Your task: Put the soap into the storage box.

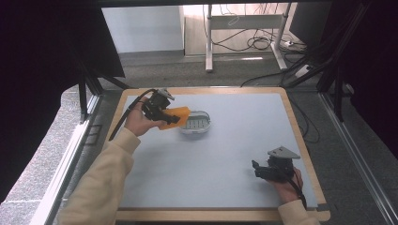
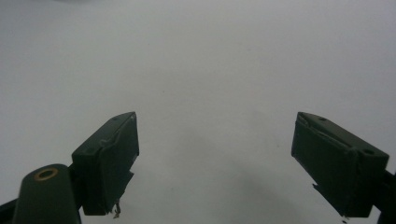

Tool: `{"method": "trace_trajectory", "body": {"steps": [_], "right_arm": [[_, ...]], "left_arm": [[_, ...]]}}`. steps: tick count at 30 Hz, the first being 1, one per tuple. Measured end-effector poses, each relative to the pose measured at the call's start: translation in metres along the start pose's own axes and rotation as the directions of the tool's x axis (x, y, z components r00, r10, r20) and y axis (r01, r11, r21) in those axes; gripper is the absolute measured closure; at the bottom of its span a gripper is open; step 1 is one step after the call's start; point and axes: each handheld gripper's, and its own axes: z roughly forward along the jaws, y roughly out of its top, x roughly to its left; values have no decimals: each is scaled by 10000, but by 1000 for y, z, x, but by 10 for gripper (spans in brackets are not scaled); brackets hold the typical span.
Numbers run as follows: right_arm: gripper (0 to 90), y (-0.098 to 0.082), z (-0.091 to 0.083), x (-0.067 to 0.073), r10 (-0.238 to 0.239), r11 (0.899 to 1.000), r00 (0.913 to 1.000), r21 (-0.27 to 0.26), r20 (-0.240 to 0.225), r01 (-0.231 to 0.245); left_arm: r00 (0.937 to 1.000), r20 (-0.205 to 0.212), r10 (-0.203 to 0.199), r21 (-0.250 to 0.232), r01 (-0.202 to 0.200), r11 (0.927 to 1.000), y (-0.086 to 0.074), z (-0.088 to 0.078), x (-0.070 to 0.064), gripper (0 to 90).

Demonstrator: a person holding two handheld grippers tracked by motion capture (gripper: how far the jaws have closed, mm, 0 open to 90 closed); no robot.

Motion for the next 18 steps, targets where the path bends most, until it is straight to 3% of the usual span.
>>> {"method": "trace_trajectory", "body": {"steps": [4, 18], "right_arm": [[152, 0, 0, 0, 0, 10000, 10000, 1, -20, 0], [152, 0, 0, -2, 35, 10000, 10000, 24, -15, -35]], "left_arm": [[9996, 210, 191, -113, -189, 9998, 2, 4, 3, 621], [9963, 327, 789, -109, -786, 9968, 19, 16, 1, 621]]}}
